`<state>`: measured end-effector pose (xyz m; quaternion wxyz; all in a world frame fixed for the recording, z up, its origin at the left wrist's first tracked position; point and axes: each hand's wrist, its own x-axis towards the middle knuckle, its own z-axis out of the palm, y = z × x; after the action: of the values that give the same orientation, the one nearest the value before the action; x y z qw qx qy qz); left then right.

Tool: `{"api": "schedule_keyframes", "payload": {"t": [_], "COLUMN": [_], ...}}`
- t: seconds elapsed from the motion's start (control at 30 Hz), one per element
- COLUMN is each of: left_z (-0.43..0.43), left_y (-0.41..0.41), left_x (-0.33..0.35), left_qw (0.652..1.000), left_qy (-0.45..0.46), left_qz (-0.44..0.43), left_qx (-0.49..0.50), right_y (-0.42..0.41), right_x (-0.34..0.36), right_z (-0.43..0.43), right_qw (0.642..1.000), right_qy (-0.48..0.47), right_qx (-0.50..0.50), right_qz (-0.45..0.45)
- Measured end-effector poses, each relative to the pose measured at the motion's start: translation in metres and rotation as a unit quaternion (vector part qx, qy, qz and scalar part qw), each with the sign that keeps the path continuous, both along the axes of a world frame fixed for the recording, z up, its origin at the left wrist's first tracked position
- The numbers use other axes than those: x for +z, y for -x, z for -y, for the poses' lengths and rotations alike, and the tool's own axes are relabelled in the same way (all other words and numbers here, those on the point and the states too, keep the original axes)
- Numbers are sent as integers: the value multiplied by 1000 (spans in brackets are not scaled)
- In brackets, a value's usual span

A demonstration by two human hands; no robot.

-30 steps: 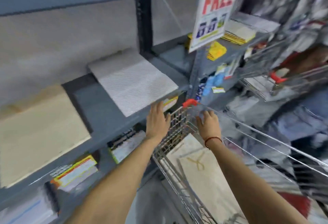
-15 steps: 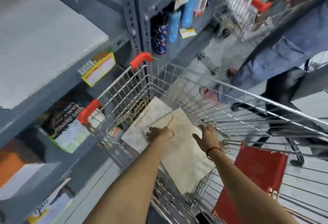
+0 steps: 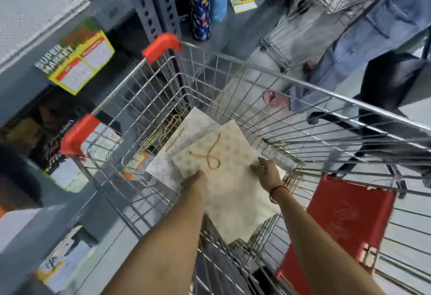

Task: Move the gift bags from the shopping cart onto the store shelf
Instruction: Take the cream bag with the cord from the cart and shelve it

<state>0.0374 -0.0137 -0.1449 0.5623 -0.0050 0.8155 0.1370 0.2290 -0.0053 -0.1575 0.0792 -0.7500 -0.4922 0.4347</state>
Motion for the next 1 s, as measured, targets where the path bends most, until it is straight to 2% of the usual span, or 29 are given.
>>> {"api": "schedule_keyframes", "payload": {"t": [0.13, 0.23, 0.33, 0.53, 0.67, 0.77, 1.0], "left_z": [-4, -15, -29, -61, -60, -45, 13], "left_y": [10, 14, 30, 79, 108, 129, 187], "left_x": [34, 85, 138, 271, 313, 327, 318], "left_qw": [999, 986, 949, 843, 808, 789, 777], "left_qy": [-22, -131, -272, -525, -580, -601, -613], "left_qz": [-11, -96, -154, -104, -93, -122, -137], "left_qx": [24, -25, -45, -56, -45, -24, -32], "right_y": [6, 13, 23, 61, 97, 121, 182], "right_x": [38, 84, 136, 255, 295, 315, 344], "right_z": [6, -5, -22, -47, -50, -48, -36], "right_qw": [990, 975, 958, 895, 875, 864, 861], "right_qy": [-64, -146, -202, -323, -332, -337, -321], "right_qx": [-76, -88, -82, -150, -158, -162, -166], "right_qz": [-99, -141, -186, -267, -315, -336, -357]}}
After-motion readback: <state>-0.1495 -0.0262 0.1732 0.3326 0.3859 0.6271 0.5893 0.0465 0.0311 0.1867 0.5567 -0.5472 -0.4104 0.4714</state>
